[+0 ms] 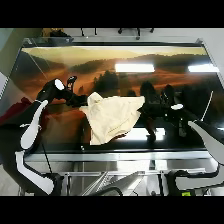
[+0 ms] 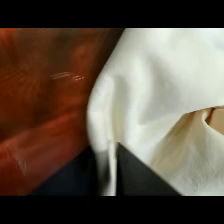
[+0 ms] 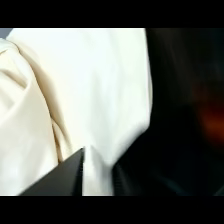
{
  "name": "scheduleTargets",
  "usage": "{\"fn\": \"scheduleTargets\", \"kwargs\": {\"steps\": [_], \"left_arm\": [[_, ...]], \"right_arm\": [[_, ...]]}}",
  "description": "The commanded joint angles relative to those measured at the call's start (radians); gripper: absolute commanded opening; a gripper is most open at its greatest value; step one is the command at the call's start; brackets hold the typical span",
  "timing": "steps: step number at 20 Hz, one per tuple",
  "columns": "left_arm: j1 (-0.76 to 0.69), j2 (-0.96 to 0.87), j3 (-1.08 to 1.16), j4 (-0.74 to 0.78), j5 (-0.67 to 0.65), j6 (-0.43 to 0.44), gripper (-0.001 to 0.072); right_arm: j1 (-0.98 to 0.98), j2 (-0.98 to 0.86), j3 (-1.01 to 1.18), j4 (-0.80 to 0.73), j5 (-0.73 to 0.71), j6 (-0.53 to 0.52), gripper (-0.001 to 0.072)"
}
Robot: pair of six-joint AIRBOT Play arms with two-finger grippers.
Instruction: Fold the shirts.
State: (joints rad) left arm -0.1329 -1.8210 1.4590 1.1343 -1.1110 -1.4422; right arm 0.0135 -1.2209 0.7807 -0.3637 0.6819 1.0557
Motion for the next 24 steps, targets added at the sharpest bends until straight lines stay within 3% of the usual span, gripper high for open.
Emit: {"fn": "scheduleTargets", "kwargs": {"steps": [1, 6, 9, 15, 20, 24], "left_arm": [[0.003, -0.045, 0.063, 0.0, -0.097, 0.005, 0.0023], [0.003, 0.016, 0.063, -0.003, -0.188, 0.026, 0.0021], [0.037, 0.191, 0.086, -0.004, -0.238, 0.04, 0.0021], [0.115, 0.621, 0.344, -0.008, -0.381, 0.039, 0.0022], [0.115, 0.945, 0.413, 0.025, -0.262, 0.039, 0.0022], [0.115, 1.051, 0.403, 0.116, -0.159, 0.047, 0.0022]], "right_arm": [[0.015, -0.005, 0.013, 0.097, 0.0, -0.094, 0.0028], [-0.006, 0.094, 0.042, 0.12, 0.045, -0.129, 0.002], [-0.097, 0.258, 0.127, 0.11, 0.114, -0.129, 0.002], [-0.253, 0.577, 0.497, 0.104, 0.32, -0.129, 0.002], [-0.253, 0.75, 0.695, -0.04, 0.259, -0.129, 0.002], [-0.257, 0.756, 0.723, -0.116, 0.207, -0.129, 0.0021]]}}
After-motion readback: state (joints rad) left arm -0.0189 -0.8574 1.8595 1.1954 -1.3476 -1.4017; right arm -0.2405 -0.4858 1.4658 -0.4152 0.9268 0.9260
